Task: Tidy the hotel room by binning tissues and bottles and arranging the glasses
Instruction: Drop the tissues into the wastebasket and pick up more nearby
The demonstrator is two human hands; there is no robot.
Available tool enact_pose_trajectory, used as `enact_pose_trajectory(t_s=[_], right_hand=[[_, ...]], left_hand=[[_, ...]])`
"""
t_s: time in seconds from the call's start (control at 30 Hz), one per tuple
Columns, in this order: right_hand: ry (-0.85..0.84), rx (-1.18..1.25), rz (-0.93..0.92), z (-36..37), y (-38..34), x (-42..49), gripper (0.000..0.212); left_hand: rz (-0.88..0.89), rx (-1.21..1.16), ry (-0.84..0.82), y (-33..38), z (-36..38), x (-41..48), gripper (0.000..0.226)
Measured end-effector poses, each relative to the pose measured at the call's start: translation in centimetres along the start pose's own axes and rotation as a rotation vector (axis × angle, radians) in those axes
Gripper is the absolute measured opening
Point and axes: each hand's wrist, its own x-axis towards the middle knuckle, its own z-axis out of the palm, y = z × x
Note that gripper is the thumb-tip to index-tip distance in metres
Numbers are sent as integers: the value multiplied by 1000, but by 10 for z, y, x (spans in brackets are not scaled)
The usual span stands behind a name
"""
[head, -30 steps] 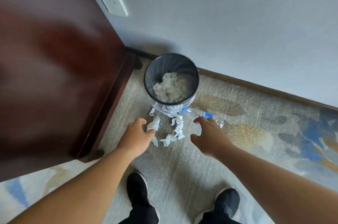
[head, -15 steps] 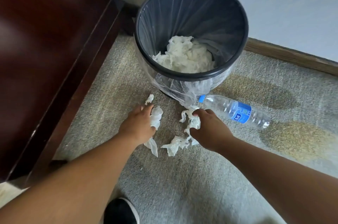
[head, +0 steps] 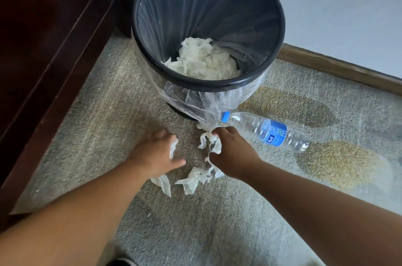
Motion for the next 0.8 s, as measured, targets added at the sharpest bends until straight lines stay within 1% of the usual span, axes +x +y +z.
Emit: enact_pose_trajectory(t_s=[0.07, 0.17, 0.23, 0.27, 0.3, 0.37, 0.43, 0.5, 0.53, 0.6, 0.7, 0.8], right_hand=[[1, -8, -11, 3, -3, 2, 62], [-8, -16, -29, 10, -8, 4, 66], [-11, -22, -38, 14, -9, 4, 67], [-11, -27, -41, 15, -9, 4, 68], [-10, -34, -43, 17, -9, 3, 69], [-1, -56, -42, 19, -8, 2, 71], [13, -74, -39, 21, -7, 1, 72], [20, -91, -38, 23, -4, 2, 77], [25, -102, -38, 23, -3, 3, 79], [48, -119, -35, 24, -2, 4, 84], [59, -139, -24, 26, -4, 7, 93], [21, -180, -25, 31, -5, 12, 102]], left_hand=[[56, 59, -52, -3, 6, -13, 89], [108, 176, -109, -10, 14, -24, 101], [129, 242, -141, -12, 20, -31, 104], [141, 277, -148, -13, 25, -35, 100], [152, 316, -143, -13, 29, -39, 92], [151, 347, -119, -11, 36, -44, 69], [137, 299, -90, -11, 37, -45, 50], [114, 179, -5, -10, 31, -41, 34], [94, 102, 45, -11, 27, -38, 30], [51, -20, 128, -14, 16, -31, 25], [16, -138, 245, -17, 4, -24, 19], [8, -173, 279, -19, 1, -24, 21]])
